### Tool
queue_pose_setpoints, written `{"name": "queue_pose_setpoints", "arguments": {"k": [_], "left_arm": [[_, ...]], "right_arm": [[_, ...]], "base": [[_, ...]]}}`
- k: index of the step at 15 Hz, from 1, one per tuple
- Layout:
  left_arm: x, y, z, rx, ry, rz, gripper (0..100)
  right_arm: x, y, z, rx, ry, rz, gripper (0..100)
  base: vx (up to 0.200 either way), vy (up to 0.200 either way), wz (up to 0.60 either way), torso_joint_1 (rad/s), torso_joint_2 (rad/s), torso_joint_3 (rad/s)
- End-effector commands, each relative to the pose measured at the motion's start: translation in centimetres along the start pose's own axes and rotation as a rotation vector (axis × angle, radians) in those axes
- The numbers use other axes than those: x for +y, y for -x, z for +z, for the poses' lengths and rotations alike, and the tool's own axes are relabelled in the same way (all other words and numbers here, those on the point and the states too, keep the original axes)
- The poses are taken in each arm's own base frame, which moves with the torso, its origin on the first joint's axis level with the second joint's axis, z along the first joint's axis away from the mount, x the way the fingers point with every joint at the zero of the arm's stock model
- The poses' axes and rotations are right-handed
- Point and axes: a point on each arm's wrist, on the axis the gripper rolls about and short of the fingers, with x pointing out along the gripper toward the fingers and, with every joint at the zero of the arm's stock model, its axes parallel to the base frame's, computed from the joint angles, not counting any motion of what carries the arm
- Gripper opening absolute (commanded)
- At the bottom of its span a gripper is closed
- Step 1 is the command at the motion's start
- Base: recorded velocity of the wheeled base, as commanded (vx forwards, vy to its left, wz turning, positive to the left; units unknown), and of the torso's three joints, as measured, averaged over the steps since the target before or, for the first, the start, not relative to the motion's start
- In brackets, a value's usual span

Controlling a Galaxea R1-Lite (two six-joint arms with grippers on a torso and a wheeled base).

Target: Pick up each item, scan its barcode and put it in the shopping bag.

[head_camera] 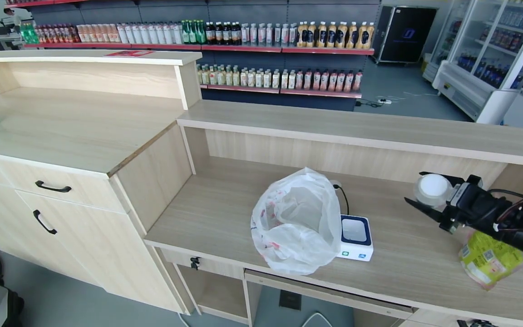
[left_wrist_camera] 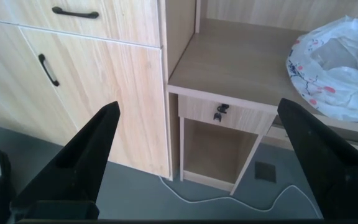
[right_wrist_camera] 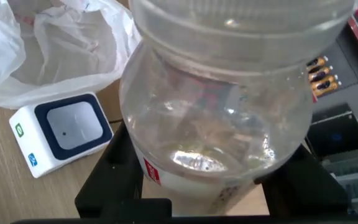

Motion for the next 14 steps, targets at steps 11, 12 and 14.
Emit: {"name": "queue_pose_setpoints", "arguments": {"k": [11, 12, 14], "left_arm": [[0.0, 0.0, 0.0, 0.000, 0.002, 0.001, 100], [0.0, 0.0, 0.0, 0.000, 0.000, 0.002, 100], [0.0, 0.0, 0.0, 0.000, 0.002, 0.002, 100]], "right_arm": [[3.0, -3.3, -3.7, -0.084, 0.011, 0.147, 0], [3.6, -3.9, -3.3, -0.106, 0.006, 0.168, 0], [4.2, -4.7, -2.8, -0.141, 0.004, 0.192, 0]], "base": [[0.000, 0.000, 0.00, 0.000, 0.00, 0.000], [0.000, 0.000, 0.00, 0.000, 0.00, 0.000], [0.000, 0.000, 0.00, 0.000, 0.00, 0.000]]}}
